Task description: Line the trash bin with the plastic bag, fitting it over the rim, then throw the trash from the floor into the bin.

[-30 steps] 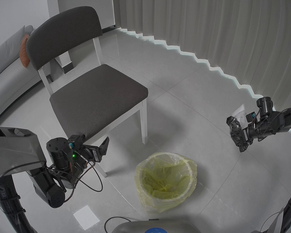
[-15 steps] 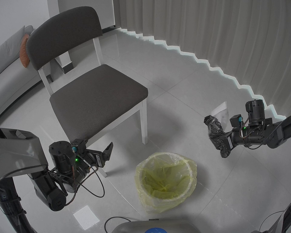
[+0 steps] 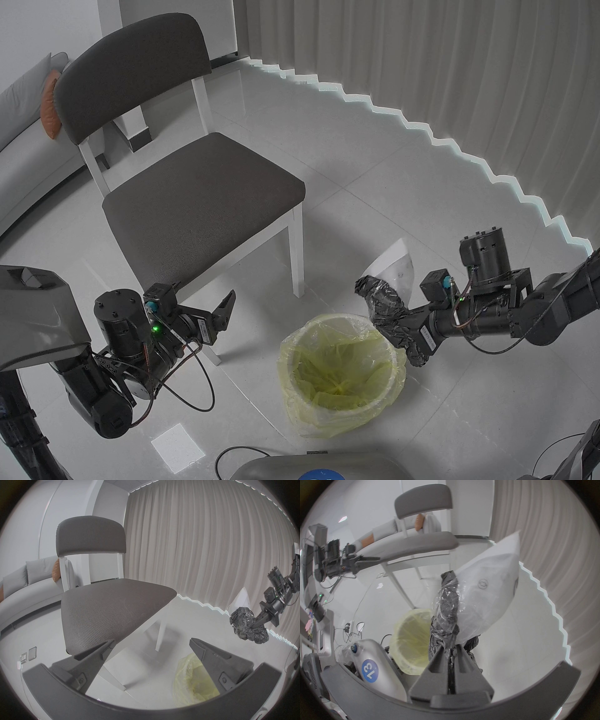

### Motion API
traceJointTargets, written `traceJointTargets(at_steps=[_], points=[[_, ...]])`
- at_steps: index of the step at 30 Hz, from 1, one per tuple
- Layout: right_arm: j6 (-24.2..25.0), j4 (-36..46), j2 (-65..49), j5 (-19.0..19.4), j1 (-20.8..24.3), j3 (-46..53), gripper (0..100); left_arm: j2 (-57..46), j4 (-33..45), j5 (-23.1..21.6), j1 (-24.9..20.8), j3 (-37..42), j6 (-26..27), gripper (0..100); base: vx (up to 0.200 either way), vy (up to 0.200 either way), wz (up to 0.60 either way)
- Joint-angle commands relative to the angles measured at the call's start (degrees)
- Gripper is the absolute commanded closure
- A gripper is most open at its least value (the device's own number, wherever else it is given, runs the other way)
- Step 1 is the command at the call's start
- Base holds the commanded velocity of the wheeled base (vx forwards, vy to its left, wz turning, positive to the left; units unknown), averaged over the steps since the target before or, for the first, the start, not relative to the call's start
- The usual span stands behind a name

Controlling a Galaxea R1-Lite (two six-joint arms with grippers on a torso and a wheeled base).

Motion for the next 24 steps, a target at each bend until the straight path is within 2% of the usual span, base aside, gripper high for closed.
traceJointTargets(at_steps=[1, 3, 10, 13, 24], points=[[0.08, -0.67, 3.98, -2.65, 3.78, 0.14, 100, -2.1, -0.74, -0.01, -0.08, 0.6, 0.05, 0, 0.0, 0.0, 0.0], [0.08, -1.72, 5.48, -3.96, 5.01, 0.32, 100, -3.15, -0.74, -0.19, -0.08, 1.04, -0.04, 0, 0.0, 0.0, 0.0], [0.34, -2.69, 8.55, -3.96, 8.09, 0.58, 100, -3.68, -0.74, -1.15, 0.01, 0.95, 0.13, 0, 0.0, 0.0, 0.0], [2.98, -2.95, 11.98, -4.14, 10.02, -0.03, 100, -3.24, -0.74, -2.12, 0.18, 1.04, -0.31, 0, 0.0, 0.0, 0.0], [3.51, -5.59, 22.79, -4.23, 11.69, -5.31, 100, -2.89, -0.74, -2.21, 0.71, 1.04, -0.31, 0, 0.0, 0.0, 0.0]])
